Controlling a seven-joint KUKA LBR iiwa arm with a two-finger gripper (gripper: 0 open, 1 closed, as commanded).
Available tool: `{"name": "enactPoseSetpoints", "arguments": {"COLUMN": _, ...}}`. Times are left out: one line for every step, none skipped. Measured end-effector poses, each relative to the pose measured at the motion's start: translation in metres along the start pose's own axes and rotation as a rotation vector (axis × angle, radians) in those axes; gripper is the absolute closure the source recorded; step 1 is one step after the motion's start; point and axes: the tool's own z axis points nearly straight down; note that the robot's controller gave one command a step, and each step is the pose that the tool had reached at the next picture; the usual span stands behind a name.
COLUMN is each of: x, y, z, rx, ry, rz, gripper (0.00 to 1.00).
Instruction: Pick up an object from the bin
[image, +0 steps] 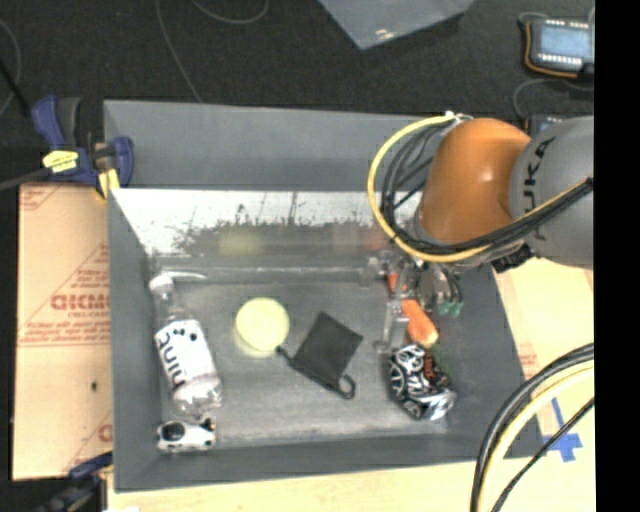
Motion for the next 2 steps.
{"name": "enactPoseSetpoints", "arguments": {"x": -0.002, "y": 0.0, "z": -0.005, "rx": 0.001, "ry": -0.008, "rz": -0.001, "gripper": 0.0}}
{"name": "enactPoseSetpoints", "arguments": {"x": -0.016, "y": 0.0, "z": 0.029, "rx": 0.0, "ry": -0.013, "rz": 0.063, "gripper": 0.0}}
